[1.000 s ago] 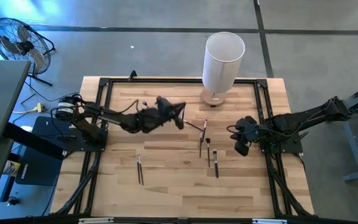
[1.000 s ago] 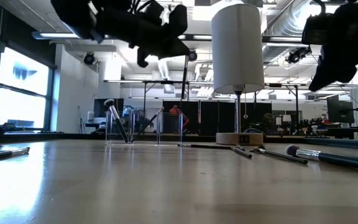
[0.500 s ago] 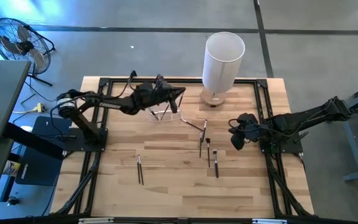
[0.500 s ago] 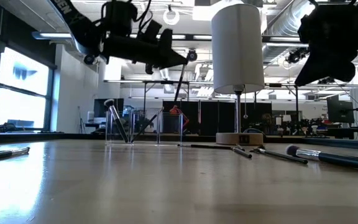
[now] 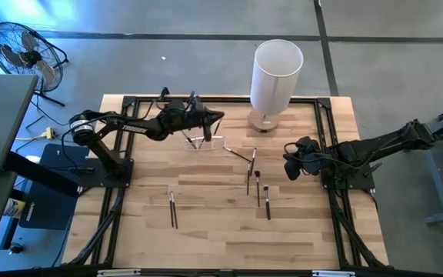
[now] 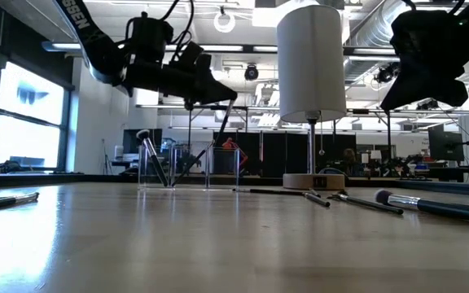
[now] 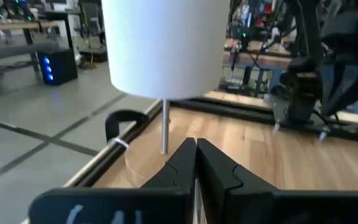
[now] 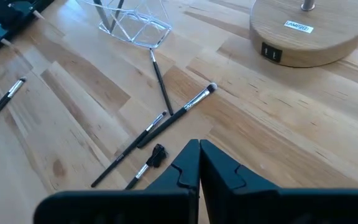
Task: Put items in baskets/containers
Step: Put the black eyeshadow brush into the transparent organizer, then put the black lash brush into the transparent organizer
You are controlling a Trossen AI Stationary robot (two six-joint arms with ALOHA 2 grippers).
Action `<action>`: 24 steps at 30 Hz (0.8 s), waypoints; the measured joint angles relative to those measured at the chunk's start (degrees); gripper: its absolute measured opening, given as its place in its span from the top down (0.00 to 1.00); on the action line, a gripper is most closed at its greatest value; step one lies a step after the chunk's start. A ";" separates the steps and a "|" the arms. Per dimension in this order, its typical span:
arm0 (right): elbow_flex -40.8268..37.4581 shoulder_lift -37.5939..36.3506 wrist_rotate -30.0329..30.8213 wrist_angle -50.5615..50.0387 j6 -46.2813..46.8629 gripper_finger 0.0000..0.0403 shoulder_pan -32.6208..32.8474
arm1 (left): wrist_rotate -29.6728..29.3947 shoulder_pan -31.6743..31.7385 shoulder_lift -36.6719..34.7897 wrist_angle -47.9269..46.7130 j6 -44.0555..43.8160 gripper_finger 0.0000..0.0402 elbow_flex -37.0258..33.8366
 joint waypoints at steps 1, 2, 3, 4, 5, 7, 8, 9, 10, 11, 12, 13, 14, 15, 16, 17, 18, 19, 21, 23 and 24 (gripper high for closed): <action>0.02 0.00 0.00 0.00 0.04 1.00 0.00 | 0.58 0.00 0.00 -0.27 0.00 0.98 0.00; 0.01 0.00 0.00 0.00 0.16 1.00 0.00 | 1.17 0.00 0.00 -0.34 0.00 0.97 0.00; 0.02 0.00 0.03 0.00 0.20 1.00 0.00 | 1.47 0.00 0.00 -0.55 0.02 0.96 0.00; 0.00 0.00 0.02 0.00 0.20 0.99 0.00 | 1.47 0.00 0.00 -0.73 0.01 0.95 0.00; 0.01 0.00 0.03 0.00 0.20 0.99 0.00 | 1.40 0.00 0.00 -0.92 0.00 0.94 0.00; 0.02 0.00 0.01 0.00 0.22 0.99 0.00 | 1.38 0.00 0.00 -0.89 -0.02 0.91 0.00; 0.01 0.00 -0.05 0.00 0.22 0.99 0.00 | 1.35 0.00 0.00 -0.89 -0.02 0.89 0.00; 0.02 0.00 -0.14 0.00 0.22 0.99 0.00 | 1.35 0.00 0.00 -0.92 -0.02 0.87 0.00; 0.00 0.00 -0.22 0.00 0.22 1.00 0.00 | 1.36 0.00 0.00 -0.92 -0.02 0.85 0.00; 0.01 0.00 -0.24 0.00 0.22 1.00 0.00 | 1.36 0.00 0.00 -0.92 0.04 0.83 0.00; 0.02 0.00 -0.24 0.00 0.22 1.00 0.00 | 1.31 0.00 0.00 -0.92 0.06 0.81 0.00; 0.00 0.00 -0.25 0.00 0.22 0.99 0.00 | 0.94 0.00 -0.01 -0.92 0.10 0.79 0.00; 0.02 0.00 -0.22 0.00 0.21 0.99 0.00 | 0.08 0.00 0.00 -0.91 0.13 0.77 0.02; 0.01 0.00 -0.18 0.00 0.01 0.99 0.00 | -0.85 0.00 0.00 -0.93 0.13 0.76 0.22; 0.01 0.00 -0.18 0.00 -0.06 0.99 0.00 | -1.79 0.00 0.00 -1.01 0.15 0.75 0.68; 0.00 0.00 -0.21 0.00 -0.10 0.99 0.00 | -2.43 0.00 -0.07 -1.05 0.15 0.74 1.46; 0.01 0.00 -0.26 0.00 -0.28 0.99 0.00 | -2.60 0.00 -0.72 -1.31 0.17 0.74 2.16; 0.02 0.00 -0.26 0.00 -0.55 0.99 0.00 | -2.68 0.02 -1.82 -1.36 0.17 0.73 2.96; 0.01 0.00 -0.23 0.00 -1.03 0.99 0.00 | -3.12 -0.01 -3.51 -1.64 0.81 0.73 5.85; 0.01 0.00 -0.19 0.24 -1.99 0.99 0.00 | -3.71 -0.87 -5.21 -7.25 1.98 0.73 9.45; 0.02 0.00 -0.14 0.57 -2.57 1.00 0.00 | -4.69 -1.60 -5.55 -11.58 2.48 0.73 11.95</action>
